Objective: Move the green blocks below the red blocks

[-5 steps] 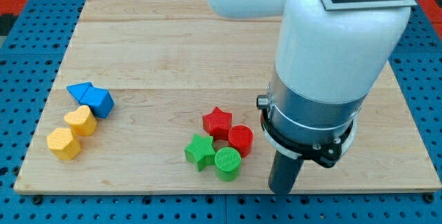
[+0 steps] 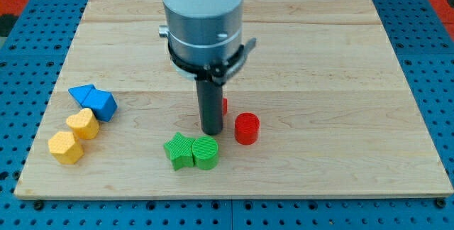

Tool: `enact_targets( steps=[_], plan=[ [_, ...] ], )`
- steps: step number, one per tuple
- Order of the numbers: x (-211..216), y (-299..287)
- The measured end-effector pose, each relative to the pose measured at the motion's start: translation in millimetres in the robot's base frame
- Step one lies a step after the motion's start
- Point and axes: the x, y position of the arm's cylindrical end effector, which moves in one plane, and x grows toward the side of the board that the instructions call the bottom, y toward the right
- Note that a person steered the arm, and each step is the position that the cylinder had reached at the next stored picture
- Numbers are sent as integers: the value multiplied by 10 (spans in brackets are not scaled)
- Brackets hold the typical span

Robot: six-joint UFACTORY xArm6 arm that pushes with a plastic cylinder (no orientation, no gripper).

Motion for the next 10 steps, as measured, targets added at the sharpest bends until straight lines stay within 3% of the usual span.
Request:
enact_targets(
  steps=[1,2,3,4,5,6,7,9,10],
  plan=[
    [-748,-151],
    [-991,80],
    [-838,1396],
    [-166,1536],
    [112,1027],
    [48,341],
    [13,432],
    [1092,590],
    [1093,-378]
  ],
)
